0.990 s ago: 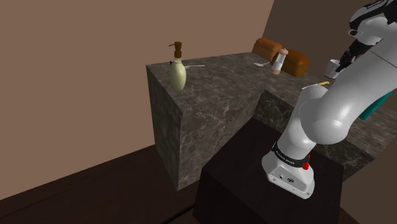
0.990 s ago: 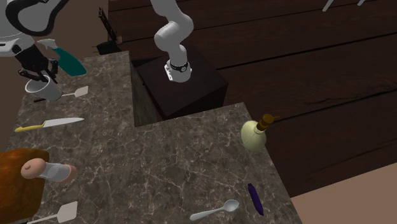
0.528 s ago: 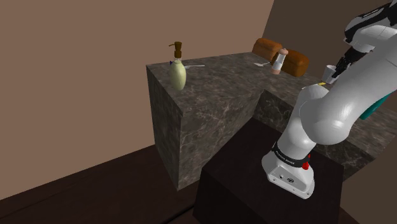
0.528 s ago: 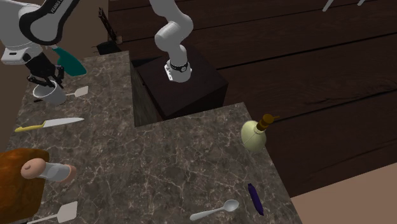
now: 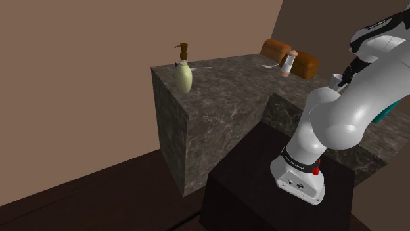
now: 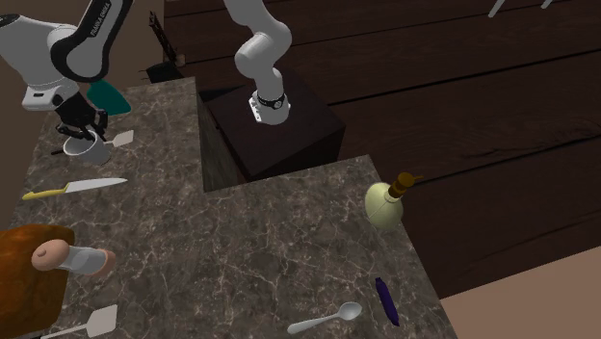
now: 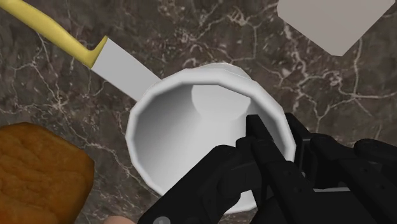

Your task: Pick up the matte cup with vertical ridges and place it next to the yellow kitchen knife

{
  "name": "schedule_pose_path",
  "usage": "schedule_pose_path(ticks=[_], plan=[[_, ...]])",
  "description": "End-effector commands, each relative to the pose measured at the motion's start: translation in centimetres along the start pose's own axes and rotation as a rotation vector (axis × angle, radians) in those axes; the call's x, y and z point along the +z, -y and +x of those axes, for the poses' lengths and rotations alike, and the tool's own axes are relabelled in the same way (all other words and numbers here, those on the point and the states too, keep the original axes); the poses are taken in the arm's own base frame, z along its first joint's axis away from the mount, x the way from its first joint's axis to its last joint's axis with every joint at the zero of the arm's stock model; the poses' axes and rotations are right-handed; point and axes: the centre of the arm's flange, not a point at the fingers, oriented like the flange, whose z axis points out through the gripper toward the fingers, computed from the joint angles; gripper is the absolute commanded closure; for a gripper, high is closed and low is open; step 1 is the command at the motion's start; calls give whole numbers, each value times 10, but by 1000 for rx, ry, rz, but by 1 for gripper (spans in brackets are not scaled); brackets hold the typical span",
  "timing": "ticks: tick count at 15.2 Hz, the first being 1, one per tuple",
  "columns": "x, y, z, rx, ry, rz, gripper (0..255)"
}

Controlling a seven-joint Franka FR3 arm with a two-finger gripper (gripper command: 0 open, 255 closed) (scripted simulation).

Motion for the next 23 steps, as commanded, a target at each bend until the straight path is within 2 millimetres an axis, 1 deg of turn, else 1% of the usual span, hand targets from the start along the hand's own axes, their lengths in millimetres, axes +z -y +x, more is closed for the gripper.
schedule_pose_path(ticks=[1, 6, 14, 15, 20, 23], plan=[[10, 1, -1, 0, 0, 0, 255], [36, 6, -4, 0, 0, 0, 255], [36, 6, -4, 0, 0, 0, 255], [36, 6, -4, 0, 0, 0, 0], [36, 6, -4, 0, 0, 0, 0], [-4, 6, -4, 0, 0, 0, 0]])
